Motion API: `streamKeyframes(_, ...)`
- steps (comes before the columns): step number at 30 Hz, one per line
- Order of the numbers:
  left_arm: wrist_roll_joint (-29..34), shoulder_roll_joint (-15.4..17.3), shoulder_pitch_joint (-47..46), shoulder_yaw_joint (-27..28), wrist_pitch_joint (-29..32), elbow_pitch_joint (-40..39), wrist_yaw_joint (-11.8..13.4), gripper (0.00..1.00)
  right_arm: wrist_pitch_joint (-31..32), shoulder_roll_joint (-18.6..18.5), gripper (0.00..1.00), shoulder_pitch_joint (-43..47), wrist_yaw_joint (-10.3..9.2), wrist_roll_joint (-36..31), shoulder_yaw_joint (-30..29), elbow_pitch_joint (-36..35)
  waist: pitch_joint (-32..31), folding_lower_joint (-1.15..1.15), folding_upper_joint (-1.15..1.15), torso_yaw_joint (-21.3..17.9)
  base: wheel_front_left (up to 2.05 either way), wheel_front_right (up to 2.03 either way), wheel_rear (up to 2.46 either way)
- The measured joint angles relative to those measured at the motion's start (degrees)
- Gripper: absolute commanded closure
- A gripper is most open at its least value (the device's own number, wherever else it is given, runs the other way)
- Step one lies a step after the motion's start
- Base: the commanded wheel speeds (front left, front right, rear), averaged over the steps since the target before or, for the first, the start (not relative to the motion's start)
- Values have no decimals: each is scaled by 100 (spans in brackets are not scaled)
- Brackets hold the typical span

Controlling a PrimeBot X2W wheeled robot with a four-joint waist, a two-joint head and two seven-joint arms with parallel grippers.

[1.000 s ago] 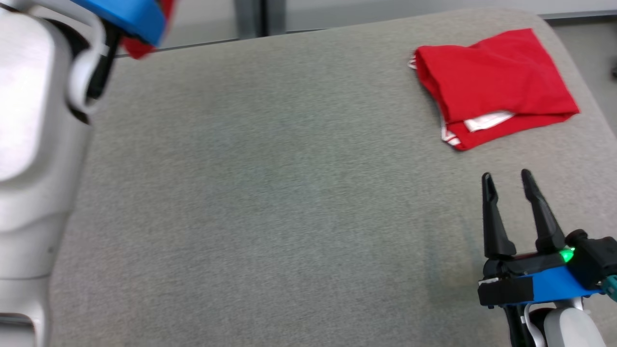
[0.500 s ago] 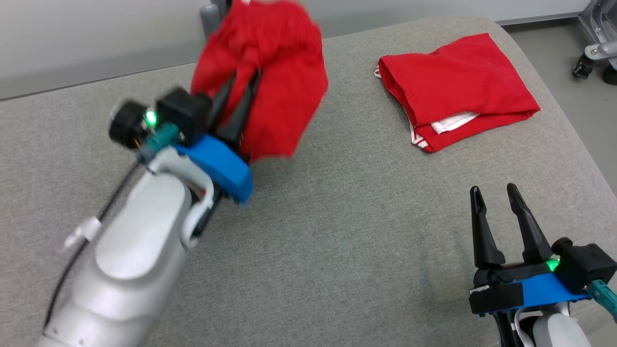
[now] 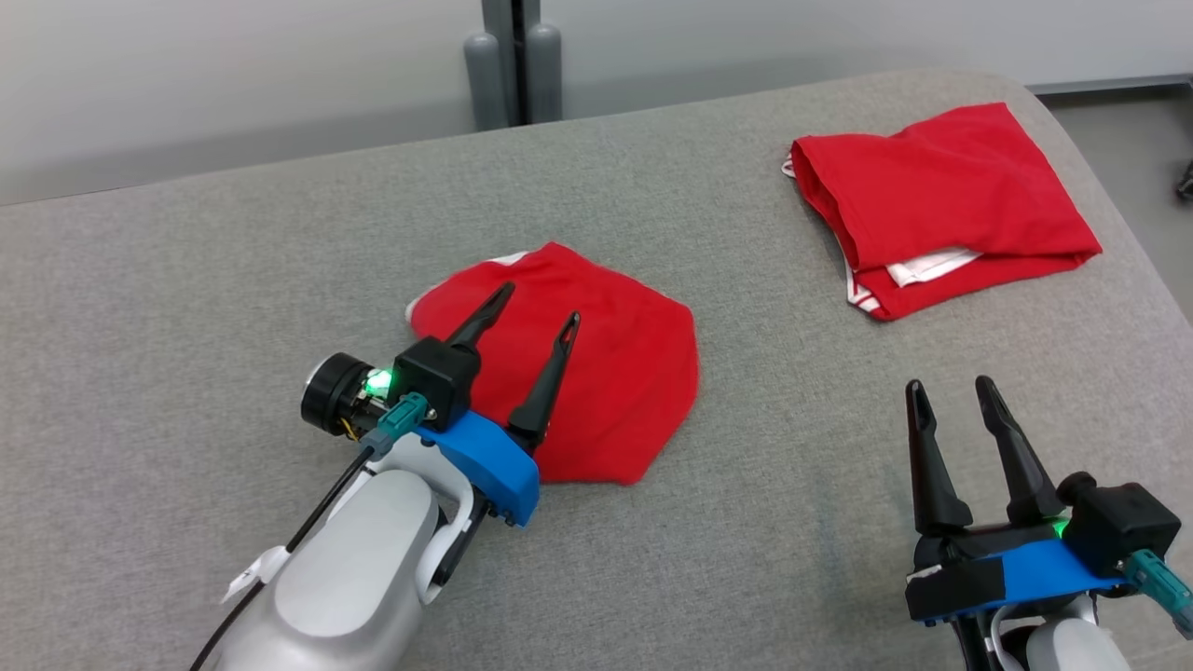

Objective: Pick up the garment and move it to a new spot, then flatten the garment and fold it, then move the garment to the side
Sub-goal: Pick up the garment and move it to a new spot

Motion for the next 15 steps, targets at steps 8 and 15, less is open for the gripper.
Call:
streamKeyframes(8,157,130,259,682,-114,-803,371,0,-1,-1,0,193,0,0,-35,55,-264,0,0,300,0,0,0)
streamKeyframes(15,512,372,1163,1755,-115,-1845,601,0,-2,1,0,294,0,-29,-70,93,-449,0,0,639,0,0,0)
